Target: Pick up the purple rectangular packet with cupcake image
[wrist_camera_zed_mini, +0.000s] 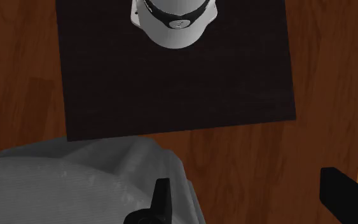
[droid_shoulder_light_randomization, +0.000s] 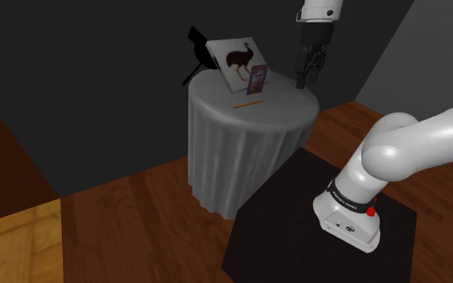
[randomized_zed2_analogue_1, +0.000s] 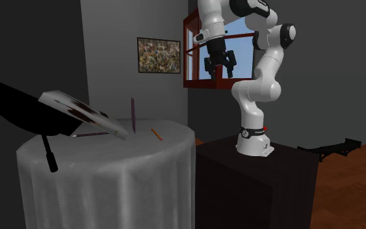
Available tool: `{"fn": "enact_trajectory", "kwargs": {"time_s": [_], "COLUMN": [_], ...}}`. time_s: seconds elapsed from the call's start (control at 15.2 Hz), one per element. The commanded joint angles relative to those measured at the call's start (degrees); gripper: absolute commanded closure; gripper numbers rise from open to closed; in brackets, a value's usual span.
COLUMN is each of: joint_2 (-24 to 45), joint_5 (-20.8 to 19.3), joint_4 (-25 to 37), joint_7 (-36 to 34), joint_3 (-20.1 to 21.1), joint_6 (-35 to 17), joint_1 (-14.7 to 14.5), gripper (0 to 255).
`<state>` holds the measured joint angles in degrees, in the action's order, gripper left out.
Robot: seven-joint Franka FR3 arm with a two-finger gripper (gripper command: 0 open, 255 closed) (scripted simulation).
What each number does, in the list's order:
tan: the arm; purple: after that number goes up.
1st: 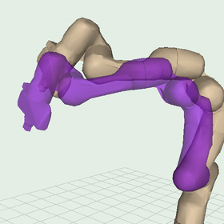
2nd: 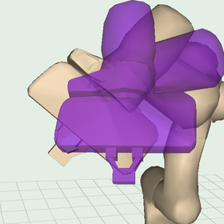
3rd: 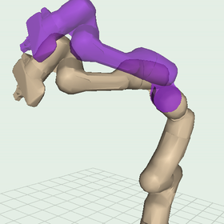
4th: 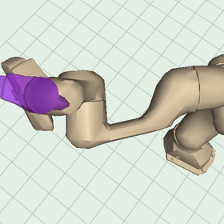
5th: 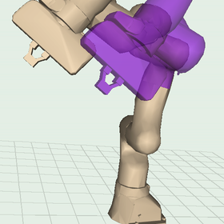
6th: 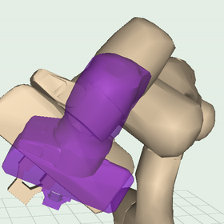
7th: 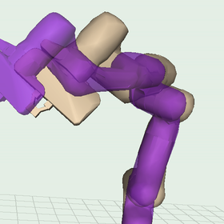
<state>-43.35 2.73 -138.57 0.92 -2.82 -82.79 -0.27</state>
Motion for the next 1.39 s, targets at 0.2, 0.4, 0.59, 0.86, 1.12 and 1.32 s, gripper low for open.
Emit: {"fn": "enact_trajectory", "kwargs": {"time_s": [0.2,0.4,0.59,0.86,1.12,1.32], "joint_2": [2.0,5.0,8.9,15.3,22.7,28.9], "joint_5": [-4.4,-8.2,-11.1,-13.4,-13.5,-12.0], "joint_4": [0.2,1.3,3.2,6.9,11.9,16.4], "joint_7": [9.4,18.7,27.8,39.8,51.9,61.1], "joint_3": [-4.2,-8.4,-12.4,-17.5,-22.0,-24.9], "joint_6": [-2.6,-5.6,-9.0,-13.8,-18.3,-21.3], "joint_1": [-0.6,-1.4,-2.4,-4.2,-6.2,-7.8], "gripper": [0,0,0,0,0,0]}}
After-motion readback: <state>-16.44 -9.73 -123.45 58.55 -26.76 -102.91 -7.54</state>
